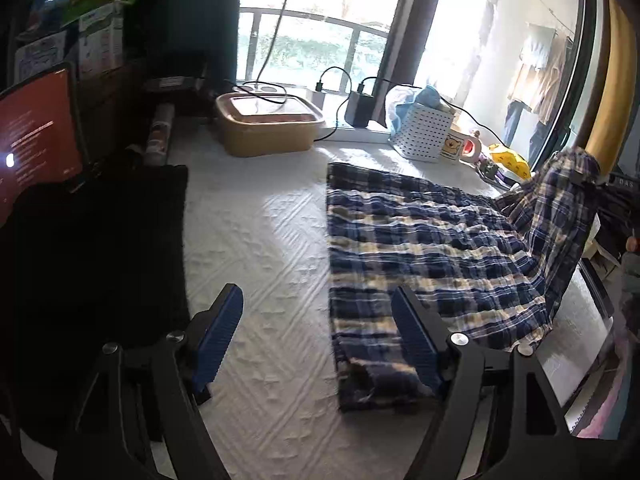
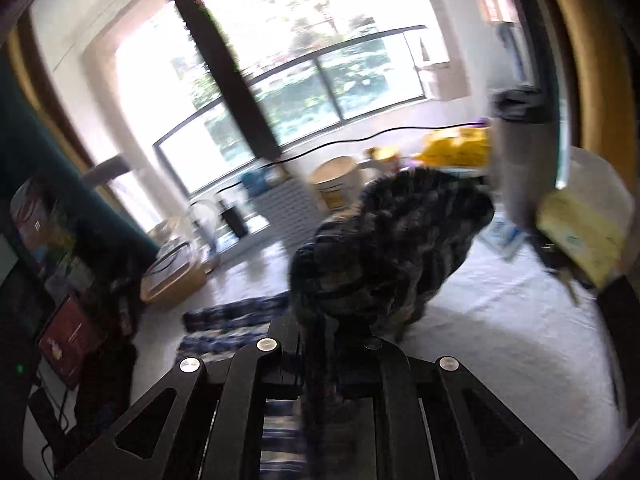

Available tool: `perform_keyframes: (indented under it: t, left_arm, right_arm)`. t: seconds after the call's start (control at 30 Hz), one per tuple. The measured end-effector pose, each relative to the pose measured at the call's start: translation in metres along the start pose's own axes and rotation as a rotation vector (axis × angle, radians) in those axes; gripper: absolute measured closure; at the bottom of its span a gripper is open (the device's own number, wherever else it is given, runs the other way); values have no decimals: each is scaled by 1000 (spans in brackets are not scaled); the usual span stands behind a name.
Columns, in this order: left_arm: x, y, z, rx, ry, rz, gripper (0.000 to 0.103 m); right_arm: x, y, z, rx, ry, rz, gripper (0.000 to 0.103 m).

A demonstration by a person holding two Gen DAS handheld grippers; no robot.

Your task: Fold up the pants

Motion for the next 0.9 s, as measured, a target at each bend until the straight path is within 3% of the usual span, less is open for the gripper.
perform_keyframes:
  t: [0.33, 0.6, 0.9]
  left_arm:
    - [22, 12, -9, -23, 31, 13, 27]
    - [35, 25, -13, -34, 60, 42, 26]
    - [39, 27, -12, -29, 73, 68, 26]
  right_arm:
    - [101, -60, -17, 103, 167, 92, 93]
    - [184, -133, -60, 262, 309, 186, 94]
    - [220, -160, -111, 368, 441, 189, 94]
Point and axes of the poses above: each gripper's, at about its wrist camera, not at the fingertips, and y roughly against the way its jaws point, x to its left, z to its top, the point moved 9 cm from there along -y, roughly the way its jaws point, and after that the axes turned 13 degrees about x, right-handed, at the moved point
